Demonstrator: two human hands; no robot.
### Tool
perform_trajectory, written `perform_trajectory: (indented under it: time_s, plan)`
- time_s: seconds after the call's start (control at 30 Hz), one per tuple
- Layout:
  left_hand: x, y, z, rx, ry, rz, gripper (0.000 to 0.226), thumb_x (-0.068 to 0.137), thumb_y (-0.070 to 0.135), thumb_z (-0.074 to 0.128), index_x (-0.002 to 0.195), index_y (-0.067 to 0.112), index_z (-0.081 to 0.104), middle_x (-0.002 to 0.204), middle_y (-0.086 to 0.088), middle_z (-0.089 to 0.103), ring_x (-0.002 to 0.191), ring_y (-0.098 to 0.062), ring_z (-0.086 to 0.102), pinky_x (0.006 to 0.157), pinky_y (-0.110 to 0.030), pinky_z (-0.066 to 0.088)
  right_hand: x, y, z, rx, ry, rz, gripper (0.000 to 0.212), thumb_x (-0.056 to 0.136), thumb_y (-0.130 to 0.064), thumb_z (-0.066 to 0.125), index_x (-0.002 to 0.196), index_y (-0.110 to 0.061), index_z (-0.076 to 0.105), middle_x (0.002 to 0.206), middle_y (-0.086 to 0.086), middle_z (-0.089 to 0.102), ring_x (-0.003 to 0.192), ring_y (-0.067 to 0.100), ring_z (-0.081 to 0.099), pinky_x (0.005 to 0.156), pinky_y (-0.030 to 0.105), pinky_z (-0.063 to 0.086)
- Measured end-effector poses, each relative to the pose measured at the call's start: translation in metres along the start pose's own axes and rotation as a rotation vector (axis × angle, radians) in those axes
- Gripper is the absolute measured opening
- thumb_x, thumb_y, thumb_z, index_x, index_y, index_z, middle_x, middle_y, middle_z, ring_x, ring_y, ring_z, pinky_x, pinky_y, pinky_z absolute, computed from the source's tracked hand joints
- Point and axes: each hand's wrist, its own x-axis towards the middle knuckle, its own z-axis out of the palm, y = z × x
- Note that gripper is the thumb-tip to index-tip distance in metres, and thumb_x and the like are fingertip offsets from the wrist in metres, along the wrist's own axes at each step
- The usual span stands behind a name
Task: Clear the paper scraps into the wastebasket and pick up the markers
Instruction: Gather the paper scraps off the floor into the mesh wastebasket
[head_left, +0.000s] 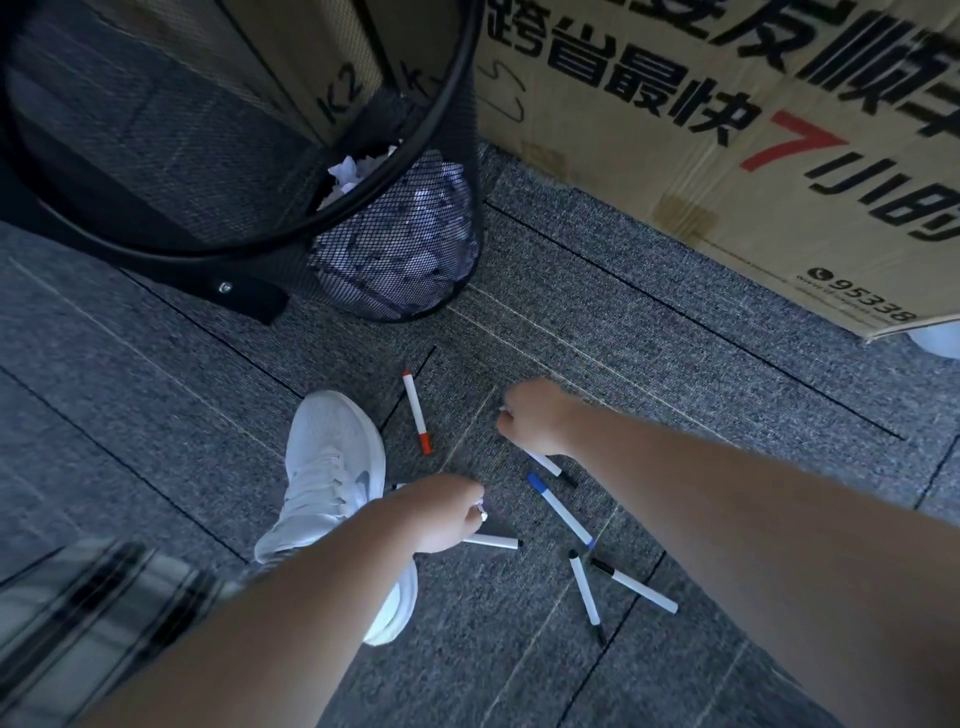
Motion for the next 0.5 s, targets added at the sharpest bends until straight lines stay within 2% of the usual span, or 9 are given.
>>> perform_trajectory:
  time_s: [0.17, 0.37, 0.5]
  plan:
    - [0.0, -0.01, 0.0, -0.166, 0.1, -0.016, 0.033, 0.095, 0.02, 0.04, 0.063, 0.02, 0.029, 0.059, 0.0, 0.035, 0.05, -0.014, 0.03, 0.05, -0.03, 0.021, 0.001, 0.0, 0.001, -0.014, -0.013, 0.006, 0.028, 0.1, -0.025, 0.036, 0.096, -0.004, 0.054, 0.077, 0.006, 0.052, 0.074, 0.023, 0.053, 0.063, 0.032, 0.04]
    - [0.002, -0.013, -0.006, -0.199, 0.127, -0.043, 0.032, 0.094, 0.021, 0.04, 0.064, 0.019, 0.03, 0.06, -0.001, 0.036, 0.052, -0.016, 0.03, 0.052, -0.032, 0.021, 0.004, -0.005, 0.008, -0.021, 0.012, 0.003, 0.034, 0.1, -0.023, 0.035, 0.091, -0.003, 0.06, 0.076, 0.006, 0.055, 0.069, 0.021, 0.054, 0.061, 0.032, 0.046]
    - [0.003, -0.016, -0.015, -0.22, 0.135, -0.044, 0.032, 0.095, 0.021, 0.04, 0.064, 0.02, 0.03, 0.06, 0.0, 0.037, 0.052, -0.015, 0.032, 0.051, -0.031, 0.021, 0.01, -0.006, 0.014, -0.073, 0.014, 0.041, 0.022, 0.097, -0.015, 0.042, 0.086, -0.007, 0.06, 0.071, 0.003, 0.054, 0.059, 0.017, 0.053, 0.048, 0.025, 0.042]
